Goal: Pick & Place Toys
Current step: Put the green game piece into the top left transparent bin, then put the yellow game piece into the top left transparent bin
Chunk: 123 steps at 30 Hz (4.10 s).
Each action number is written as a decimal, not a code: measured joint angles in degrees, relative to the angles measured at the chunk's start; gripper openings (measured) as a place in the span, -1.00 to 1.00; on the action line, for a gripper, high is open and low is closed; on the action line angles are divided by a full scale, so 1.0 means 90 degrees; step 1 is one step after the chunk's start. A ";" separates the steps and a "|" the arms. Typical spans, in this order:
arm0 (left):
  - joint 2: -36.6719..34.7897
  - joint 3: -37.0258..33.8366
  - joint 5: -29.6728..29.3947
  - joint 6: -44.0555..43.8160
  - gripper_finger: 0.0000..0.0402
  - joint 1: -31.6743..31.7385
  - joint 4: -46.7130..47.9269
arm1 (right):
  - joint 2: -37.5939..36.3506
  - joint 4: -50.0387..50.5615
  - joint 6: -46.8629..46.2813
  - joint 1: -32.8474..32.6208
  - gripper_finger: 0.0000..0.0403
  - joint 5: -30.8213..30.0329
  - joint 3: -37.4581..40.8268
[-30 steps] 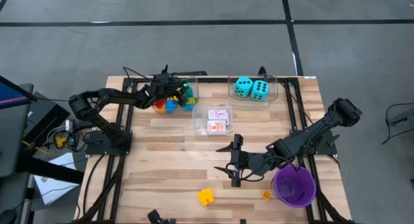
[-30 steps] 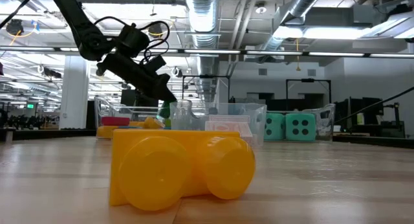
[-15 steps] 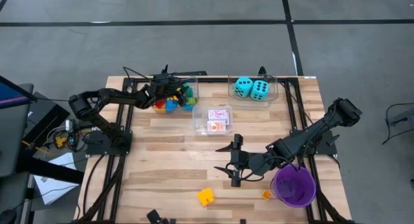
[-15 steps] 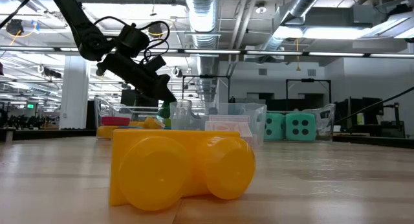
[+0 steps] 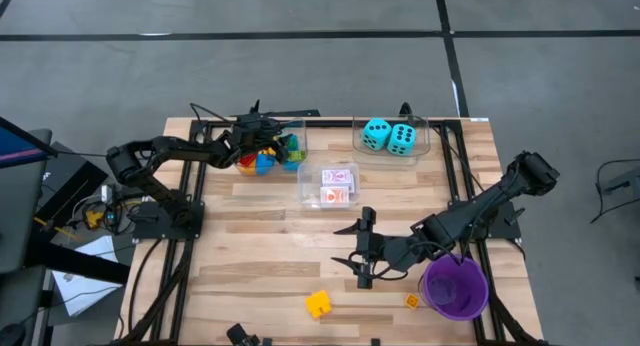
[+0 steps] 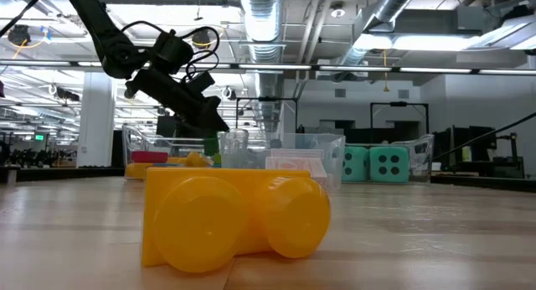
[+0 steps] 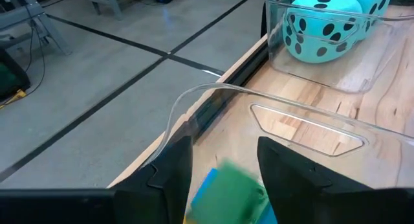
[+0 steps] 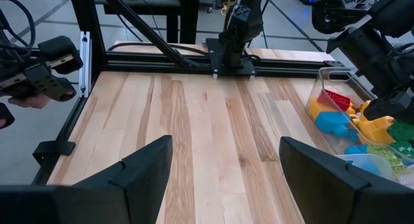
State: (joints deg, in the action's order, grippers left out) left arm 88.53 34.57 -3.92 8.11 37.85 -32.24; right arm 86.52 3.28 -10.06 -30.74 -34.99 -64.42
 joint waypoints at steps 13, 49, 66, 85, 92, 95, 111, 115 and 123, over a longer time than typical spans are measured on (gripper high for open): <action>-0.0003 -0.0002 -0.0063 0.0000 0.01 -0.0089 -0.0145 | 0.0002 0.0125 -0.0008 0.0000 0.37 0.0001 0.0002; -0.3014 -0.0007 -0.0445 0.2930 0.96 -0.5699 0.0494 | 0.0002 0.0524 -0.0342 -0.0583 0.37 0.0749 0.0002; -0.3595 -0.0009 -0.1456 0.2870 0.96 -0.5714 0.0765 | 0.1419 0.3530 -0.2454 -0.0244 0.37 0.3086 -0.1932; -0.3592 -0.0007 -0.1447 0.2759 0.91 -0.5712 0.0870 | 0.5624 0.9633 -0.2743 -0.0470 0.37 0.5571 -0.5622; -0.3592 -0.0005 -0.1425 0.2720 0.91 -0.5712 0.0870 | 0.5731 0.9637 -0.2665 -0.0682 0.37 0.5538 -0.5474; -0.3589 -0.0005 -0.1426 0.2674 0.91 -0.5712 0.0869 | 0.5676 0.9639 -0.2629 -0.0802 0.37 0.5557 -0.5228; -0.3589 -0.0006 -0.1328 0.2508 0.91 -0.5708 0.0866 | 0.5688 0.9634 -0.2158 -0.1041 0.37 0.5429 -0.4864; -0.3589 -0.0006 -0.1320 0.2495 0.91 -0.5710 0.0866 | 0.5683 0.9635 -0.2138 -0.1060 0.37 0.5408 -0.4714; -0.3589 -0.0005 -0.1307 0.2495 0.91 -0.5710 0.0868 | 0.5683 0.9637 -0.1808 -0.1168 0.37 0.5485 -0.4340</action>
State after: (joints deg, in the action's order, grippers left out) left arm 56.23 34.52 -15.68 30.57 -13.54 -24.43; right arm 137.67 90.02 -26.33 -41.25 14.37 -103.48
